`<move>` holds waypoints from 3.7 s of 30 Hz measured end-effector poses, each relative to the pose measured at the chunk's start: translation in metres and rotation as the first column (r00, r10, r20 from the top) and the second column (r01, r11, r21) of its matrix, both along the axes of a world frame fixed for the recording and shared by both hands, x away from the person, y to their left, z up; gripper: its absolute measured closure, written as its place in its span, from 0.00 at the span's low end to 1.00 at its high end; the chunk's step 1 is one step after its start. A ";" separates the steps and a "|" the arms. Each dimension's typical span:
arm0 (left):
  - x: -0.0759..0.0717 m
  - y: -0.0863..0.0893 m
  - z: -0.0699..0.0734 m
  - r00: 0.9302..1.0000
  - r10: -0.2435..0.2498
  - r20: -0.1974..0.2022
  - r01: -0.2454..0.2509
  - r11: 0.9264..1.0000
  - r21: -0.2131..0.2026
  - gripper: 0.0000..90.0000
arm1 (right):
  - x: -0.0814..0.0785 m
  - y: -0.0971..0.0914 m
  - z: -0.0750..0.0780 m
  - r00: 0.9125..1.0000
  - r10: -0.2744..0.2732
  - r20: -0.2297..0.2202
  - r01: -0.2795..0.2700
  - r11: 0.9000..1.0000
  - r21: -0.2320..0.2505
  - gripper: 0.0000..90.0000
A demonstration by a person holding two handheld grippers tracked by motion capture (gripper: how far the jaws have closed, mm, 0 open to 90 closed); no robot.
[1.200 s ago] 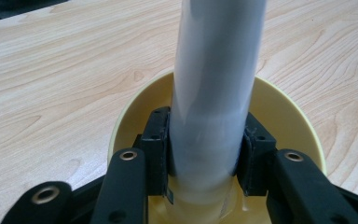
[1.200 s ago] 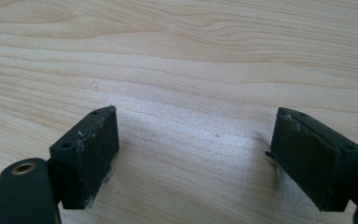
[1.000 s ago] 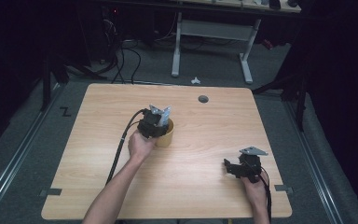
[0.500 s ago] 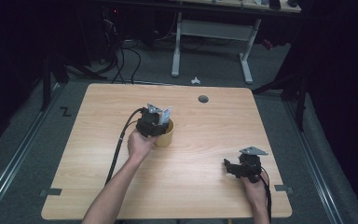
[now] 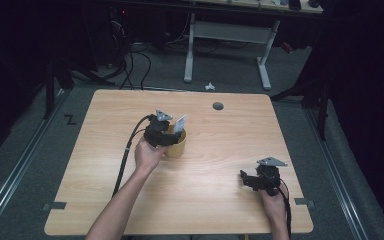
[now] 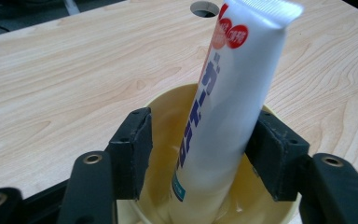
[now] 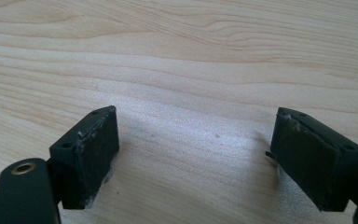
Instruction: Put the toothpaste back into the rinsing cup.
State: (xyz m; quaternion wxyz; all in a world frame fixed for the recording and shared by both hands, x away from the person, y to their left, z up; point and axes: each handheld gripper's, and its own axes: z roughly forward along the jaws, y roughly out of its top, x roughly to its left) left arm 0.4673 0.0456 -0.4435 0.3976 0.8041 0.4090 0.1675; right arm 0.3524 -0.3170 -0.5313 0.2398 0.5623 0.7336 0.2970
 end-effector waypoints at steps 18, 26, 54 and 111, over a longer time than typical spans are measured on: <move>-0.009 0.014 0.008 1.000 0.003 0.023 -0.002 1.000 -0.017 0.45 | 0.000 0.000 0.000 1.000 0.001 0.001 -0.001 1.000 -0.001 0.17; -0.015 0.023 0.015 0.999 0.006 0.033 -0.005 0.999 -0.032 0.45 | 0.000 0.000 0.000 1.000 0.000 0.001 0.000 1.000 -0.001 0.17; -0.031 0.048 0.021 0.999 0.028 0.039 -0.025 0.997 -0.078 0.45 | 0.000 0.000 0.000 1.000 0.001 0.001 -0.001 1.000 -0.001 0.17; -0.087 0.118 0.017 0.984 0.168 0.064 -0.153 0.968 -0.198 0.43 | -0.001 0.002 0.000 1.000 0.011 -0.001 -0.011 1.000 0.002 0.17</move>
